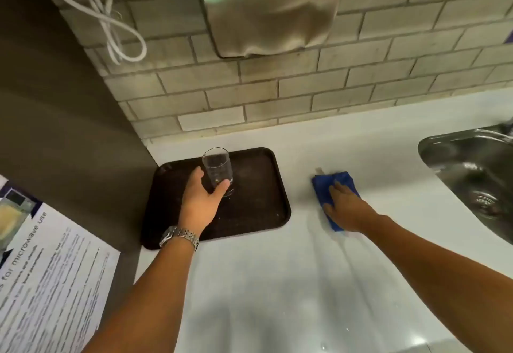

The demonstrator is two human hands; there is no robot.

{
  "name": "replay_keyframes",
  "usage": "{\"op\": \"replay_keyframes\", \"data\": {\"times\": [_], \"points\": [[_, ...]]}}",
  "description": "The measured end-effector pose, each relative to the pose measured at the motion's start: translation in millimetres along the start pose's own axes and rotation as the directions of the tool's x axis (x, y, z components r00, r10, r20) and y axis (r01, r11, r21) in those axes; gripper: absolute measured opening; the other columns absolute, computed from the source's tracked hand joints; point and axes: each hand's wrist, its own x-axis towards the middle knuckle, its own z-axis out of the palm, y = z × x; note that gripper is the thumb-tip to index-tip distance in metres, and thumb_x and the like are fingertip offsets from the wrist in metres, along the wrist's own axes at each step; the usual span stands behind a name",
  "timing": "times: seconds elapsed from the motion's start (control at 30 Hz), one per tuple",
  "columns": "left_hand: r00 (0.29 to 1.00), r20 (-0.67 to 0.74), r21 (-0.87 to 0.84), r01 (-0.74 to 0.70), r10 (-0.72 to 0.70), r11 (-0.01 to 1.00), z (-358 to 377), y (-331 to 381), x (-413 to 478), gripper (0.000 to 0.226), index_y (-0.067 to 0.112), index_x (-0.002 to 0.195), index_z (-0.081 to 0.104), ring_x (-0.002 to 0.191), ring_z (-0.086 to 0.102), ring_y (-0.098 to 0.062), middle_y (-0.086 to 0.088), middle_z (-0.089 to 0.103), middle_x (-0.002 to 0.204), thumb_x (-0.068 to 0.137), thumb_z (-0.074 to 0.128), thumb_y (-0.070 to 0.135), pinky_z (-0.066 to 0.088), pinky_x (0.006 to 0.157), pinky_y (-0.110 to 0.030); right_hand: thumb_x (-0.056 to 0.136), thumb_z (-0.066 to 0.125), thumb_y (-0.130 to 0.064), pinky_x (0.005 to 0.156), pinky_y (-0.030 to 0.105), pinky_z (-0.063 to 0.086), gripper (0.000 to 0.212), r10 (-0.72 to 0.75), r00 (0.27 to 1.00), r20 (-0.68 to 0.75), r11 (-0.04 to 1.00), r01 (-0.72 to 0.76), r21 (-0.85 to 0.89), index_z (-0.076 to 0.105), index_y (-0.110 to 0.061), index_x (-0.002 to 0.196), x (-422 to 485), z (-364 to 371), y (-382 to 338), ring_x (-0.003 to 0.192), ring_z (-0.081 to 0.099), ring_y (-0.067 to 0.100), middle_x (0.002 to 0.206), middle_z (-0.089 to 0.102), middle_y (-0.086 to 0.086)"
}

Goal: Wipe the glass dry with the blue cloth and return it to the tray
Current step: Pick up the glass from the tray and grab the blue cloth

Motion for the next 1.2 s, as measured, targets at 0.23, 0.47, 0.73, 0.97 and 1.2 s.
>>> {"op": "replay_keyframes", "data": {"times": [0.23, 0.47, 0.73, 0.97, 1.2], "points": [[0.981, -0.017, -0.152, 0.187, -0.192, 0.970, 31, 1, 32, 0.122, 0.017, 0.178, 0.027, 0.162, 0.047, -0.035, -0.010, 0.045, 0.179, 0.084, 0.095, 0.054, 0.044, 0.126, -0.049, 0.113, 0.046, -0.030, 0.123, 0.037, 0.036, 0.050, -0.050, 0.999, -0.012, 0.998, 0.050, -0.034, 0.044, -0.004, 0.155, -9, 17, 16, 0.148, 0.047, 0.030, 0.162, 0.046, 0.015], [0.980, -0.091, -0.146, 0.162, -0.177, 0.976, 48, 3, 46, 0.077, 0.012, 0.156, 0.054, 0.116, 0.067, -0.022, 0.002, 0.065, 0.130, 0.093, 0.091, 0.037, 0.049, 0.080, -0.022, 0.113, 0.047, -0.031, 0.120, 0.036, 0.041, 0.045, -0.010, 0.998, -0.062, 1.000, 0.010, -0.005, 0.052, -0.007, 0.150, 1, 28, 18, 0.146, 0.050, 0.028, 0.160, 0.051, 0.011], [0.978, -0.120, -0.305, 0.125, -0.169, 0.944, 43, 0, 27, 0.061, 0.015, 0.144, 0.066, 0.110, 0.071, -0.011, 0.002, 0.072, 0.132, 0.094, 0.090, 0.042, 0.049, 0.082, -0.017, 0.101, 0.064, -0.031, 0.096, 0.041, 0.053, 0.040, -0.020, 0.977, -0.213, 0.999, 0.011, -0.046, 0.067, -0.006, 0.132, 9, 22, 19, 0.118, 0.066, 0.036, 0.132, 0.070, 0.014], [0.952, 0.208, -0.766, 0.301, -0.225, 0.568, 36, -1, -17, 0.022, 0.025, 0.118, 0.086, 0.105, 0.087, -0.017, 0.000, 0.089, 0.109, 0.102, 0.081, 0.040, 0.069, 0.085, -0.034, 0.108, 0.050, -0.046, 0.131, 0.052, 0.022, 0.070, -0.047, 0.987, -0.157, 0.992, 0.028, -0.120, 0.033, -0.007, 0.165, 20, 40, 34, 0.162, 0.026, 0.041, 0.175, 0.031, 0.018], [0.881, 0.359, -0.788, 0.464, -0.309, 0.405, 65, 26, -39, 0.069, 0.019, 0.125, 0.080, 0.090, 0.089, -0.018, -0.001, 0.091, 0.096, 0.073, 0.093, 0.063, 0.071, 0.070, -0.035, 0.106, 0.055, -0.010, 0.115, 0.050, 0.041, 0.042, -0.022, 0.971, -0.237, 0.991, 0.053, 0.125, 0.058, -0.011, 0.148, 29, 33, 28, 0.138, 0.053, 0.040, 0.150, 0.058, 0.012]]}}
